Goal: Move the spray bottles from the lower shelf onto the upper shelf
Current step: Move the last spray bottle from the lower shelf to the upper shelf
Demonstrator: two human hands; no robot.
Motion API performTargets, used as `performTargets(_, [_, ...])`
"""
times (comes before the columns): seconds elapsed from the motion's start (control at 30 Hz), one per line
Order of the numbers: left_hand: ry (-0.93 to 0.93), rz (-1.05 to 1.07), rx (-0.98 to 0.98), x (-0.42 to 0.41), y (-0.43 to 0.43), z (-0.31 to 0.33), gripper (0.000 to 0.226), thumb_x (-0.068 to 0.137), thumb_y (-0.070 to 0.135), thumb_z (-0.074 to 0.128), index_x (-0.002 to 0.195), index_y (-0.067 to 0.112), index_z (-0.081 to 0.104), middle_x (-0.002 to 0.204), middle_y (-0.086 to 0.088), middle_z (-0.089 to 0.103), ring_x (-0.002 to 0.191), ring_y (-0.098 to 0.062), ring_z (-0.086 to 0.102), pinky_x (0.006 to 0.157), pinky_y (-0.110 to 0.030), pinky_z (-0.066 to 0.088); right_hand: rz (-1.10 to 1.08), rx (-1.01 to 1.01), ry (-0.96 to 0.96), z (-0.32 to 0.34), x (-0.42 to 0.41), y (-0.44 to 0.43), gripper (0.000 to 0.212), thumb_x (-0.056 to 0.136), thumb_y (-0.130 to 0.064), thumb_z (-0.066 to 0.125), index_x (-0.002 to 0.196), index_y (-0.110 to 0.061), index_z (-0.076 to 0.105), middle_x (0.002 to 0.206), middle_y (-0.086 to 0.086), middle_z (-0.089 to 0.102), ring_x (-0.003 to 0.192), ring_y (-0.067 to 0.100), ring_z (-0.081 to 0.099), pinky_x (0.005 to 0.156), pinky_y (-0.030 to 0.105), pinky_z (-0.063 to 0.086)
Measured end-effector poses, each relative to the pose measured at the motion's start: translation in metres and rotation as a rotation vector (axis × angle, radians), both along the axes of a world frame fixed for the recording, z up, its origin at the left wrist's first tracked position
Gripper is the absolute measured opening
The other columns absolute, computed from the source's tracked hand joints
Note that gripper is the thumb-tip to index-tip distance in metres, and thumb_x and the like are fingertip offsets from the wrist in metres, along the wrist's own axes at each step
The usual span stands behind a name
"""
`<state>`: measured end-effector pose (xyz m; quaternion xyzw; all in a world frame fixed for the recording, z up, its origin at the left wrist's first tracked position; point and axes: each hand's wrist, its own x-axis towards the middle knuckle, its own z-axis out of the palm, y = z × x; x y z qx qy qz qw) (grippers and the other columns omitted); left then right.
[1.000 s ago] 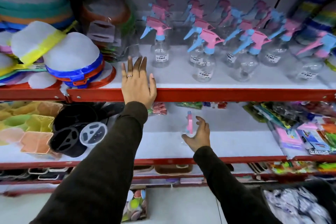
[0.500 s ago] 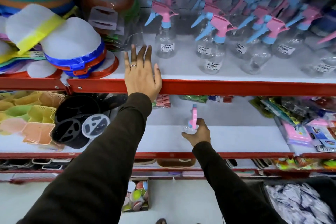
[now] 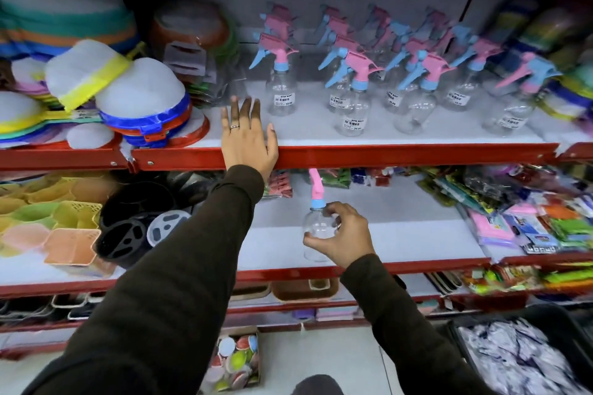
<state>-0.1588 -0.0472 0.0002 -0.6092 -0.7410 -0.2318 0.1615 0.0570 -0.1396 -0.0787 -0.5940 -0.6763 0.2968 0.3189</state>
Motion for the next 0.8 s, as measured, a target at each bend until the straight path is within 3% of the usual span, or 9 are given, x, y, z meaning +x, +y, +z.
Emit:
performTargets(0.23, [-0.025, -0.042, -0.004, -0.002, -0.005, 0.001, 0.064, 0.098, 0.039, 0.029, 0.151, 0.004, 0.033, 0.158, -0.017, 0.034, 0.151, -0.033, 0.019, 0.125, -0.044, 0.0, 0.042, 0.1, 0.03, 0.014, 0.005, -0.016, 0.063, 0.055, -0.043, 0.084, 0.111, -0.026, 0.06, 0.102, -0.007, 0.061, 0.085, 0.011, 0.055, 0.074, 0.017, 0.046])
performTargets(0.4, [-0.022, -0.101, -0.004, -0.009, -0.011, 0.001, 0.062, 0.098, 0.037, 0.033, 0.151, 0.004, 0.034, 0.158, -0.015, 0.036, 0.152, -0.031, 0.019, 0.125, -0.045, 0.007, 0.062, 0.237, 0.066, 0.051, -0.002, -0.006, 0.064, 0.056, -0.045, 0.082, 0.113, -0.021, 0.063, 0.1, -0.004, 0.06, 0.085, 0.013, 0.057, 0.076, 0.021, 0.049])
performTargets(0.63, [-0.019, -0.044, -0.027, -0.034, -0.016, 0.006, 0.058, 0.096, 0.034, 0.035, 0.14, -0.003, 0.045, 0.15, -0.024, 0.044, 0.149, -0.036, 0.025, 0.124, -0.049, 0.01, 0.06, 0.456, 0.157, 0.114, -0.032, 0.036, 0.056, 0.059, -0.038, 0.084, 0.109, -0.022, 0.065, 0.101, -0.005, 0.063, 0.086, 0.008, 0.057, 0.077, 0.015, 0.045])
performTargets(0.8, [-0.013, -0.053, -0.032, -0.04, -0.015, 0.001, 0.067, 0.095, 0.038, 0.024, 0.15, 0.003, 0.036, 0.156, -0.019, 0.037, 0.151, -0.031, 0.02, 0.125, -0.046, 0.006, 0.043, 0.449, 0.177, 0.135, -0.062, 0.074, 0.065, 0.061, -0.044, 0.084, 0.118, -0.022, 0.063, 0.11, -0.004, 0.064, 0.097, 0.014, 0.059, 0.086, 0.029, 0.052])
